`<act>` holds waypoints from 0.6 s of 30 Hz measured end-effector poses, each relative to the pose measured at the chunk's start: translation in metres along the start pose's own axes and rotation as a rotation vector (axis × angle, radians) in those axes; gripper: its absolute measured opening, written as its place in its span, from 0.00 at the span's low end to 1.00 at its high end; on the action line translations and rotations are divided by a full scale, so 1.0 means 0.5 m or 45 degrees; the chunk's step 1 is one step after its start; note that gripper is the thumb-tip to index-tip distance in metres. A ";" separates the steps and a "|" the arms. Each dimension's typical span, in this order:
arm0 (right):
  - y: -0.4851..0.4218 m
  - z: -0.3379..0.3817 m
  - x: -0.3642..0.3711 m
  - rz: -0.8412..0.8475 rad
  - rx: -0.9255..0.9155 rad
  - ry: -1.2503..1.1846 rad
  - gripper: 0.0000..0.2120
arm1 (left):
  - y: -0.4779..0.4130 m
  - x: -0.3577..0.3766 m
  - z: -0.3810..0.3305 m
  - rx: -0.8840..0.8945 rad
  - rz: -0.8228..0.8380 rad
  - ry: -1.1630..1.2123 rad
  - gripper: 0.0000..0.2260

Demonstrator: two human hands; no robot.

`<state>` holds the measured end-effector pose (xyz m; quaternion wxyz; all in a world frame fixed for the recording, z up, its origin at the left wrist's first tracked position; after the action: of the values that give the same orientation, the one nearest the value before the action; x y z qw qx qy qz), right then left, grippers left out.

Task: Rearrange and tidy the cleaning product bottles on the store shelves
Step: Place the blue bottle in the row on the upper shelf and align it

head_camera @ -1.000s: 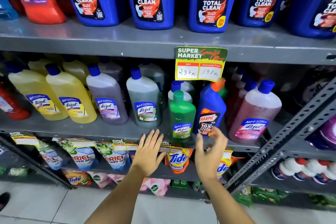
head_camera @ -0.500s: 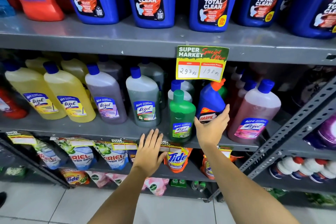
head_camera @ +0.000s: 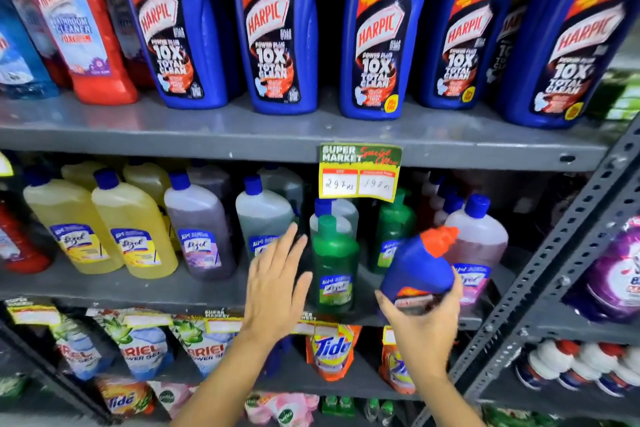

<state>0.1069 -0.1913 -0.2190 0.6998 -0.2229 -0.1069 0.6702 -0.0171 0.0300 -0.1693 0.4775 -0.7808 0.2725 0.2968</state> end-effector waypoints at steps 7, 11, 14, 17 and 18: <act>-0.030 0.166 -0.097 -0.110 -0.201 -0.252 0.54 | -0.236 -0.262 -0.155 0.276 -0.437 -0.140 0.23; -0.083 0.265 -0.134 -0.149 -0.381 -0.332 0.55 | -0.296 -0.247 -0.142 0.145 -0.187 -0.291 0.21; -0.126 0.337 -0.162 -0.208 -0.462 -0.356 0.53 | -0.296 -0.235 -0.134 0.101 -0.253 -0.279 0.16; -0.186 0.404 -0.184 -0.225 -0.508 -0.331 0.53 | -0.296 -0.235 -0.131 0.078 -0.292 -0.269 0.16; -0.209 0.425 -0.187 -0.227 -0.531 -0.306 0.51 | -0.296 -0.235 -0.131 0.076 -0.291 -0.281 0.17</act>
<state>0.0975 -0.2479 0.0290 0.6772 -0.2708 -0.3444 0.5911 0.0220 0.0459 0.0263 0.5581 -0.7549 0.1364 0.3163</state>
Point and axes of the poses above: each hand's wrist, its own y-axis away from the middle knuckle, its own x-axis out of the palm, z = x × y, the point moved 6 cm from there along -y, towards the middle knuckle, and after that the axes turned 7 degrees about -x, right-handed, at the moved point
